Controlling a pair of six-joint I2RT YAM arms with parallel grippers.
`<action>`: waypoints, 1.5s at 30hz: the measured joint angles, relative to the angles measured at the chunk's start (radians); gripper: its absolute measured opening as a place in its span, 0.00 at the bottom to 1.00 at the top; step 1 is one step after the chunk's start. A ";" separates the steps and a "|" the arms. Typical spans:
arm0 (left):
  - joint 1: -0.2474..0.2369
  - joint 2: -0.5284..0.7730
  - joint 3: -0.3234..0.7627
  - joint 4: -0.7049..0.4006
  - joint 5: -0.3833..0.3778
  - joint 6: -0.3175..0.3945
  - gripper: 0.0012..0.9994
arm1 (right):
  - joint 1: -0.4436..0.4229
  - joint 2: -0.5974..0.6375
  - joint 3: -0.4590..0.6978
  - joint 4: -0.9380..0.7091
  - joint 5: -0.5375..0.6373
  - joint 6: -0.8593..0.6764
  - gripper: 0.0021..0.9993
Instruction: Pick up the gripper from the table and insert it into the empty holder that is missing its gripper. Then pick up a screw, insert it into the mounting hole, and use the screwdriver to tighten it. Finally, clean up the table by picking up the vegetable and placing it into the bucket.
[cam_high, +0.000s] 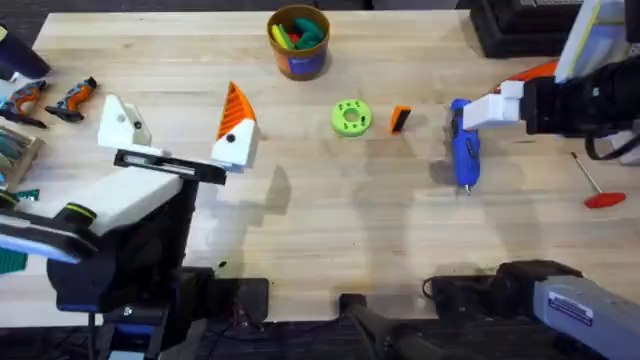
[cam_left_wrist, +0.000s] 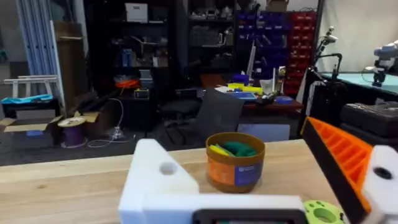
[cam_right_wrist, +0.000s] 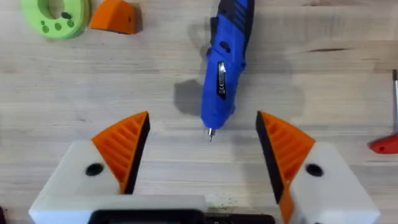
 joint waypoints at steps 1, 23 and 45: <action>0.003 0.000 -0.002 0.000 0.010 0.000 0.99 | 0.000 0.000 0.000 0.000 0.000 0.000 0.99; 0.031 0.000 -0.003 -0.270 0.423 0.000 0.99 | 0.000 0.000 0.000 0.000 0.000 0.000 0.99; 0.031 0.000 0.001 -0.415 0.913 0.141 0.99 | 0.000 0.000 0.000 0.000 0.000 0.000 0.99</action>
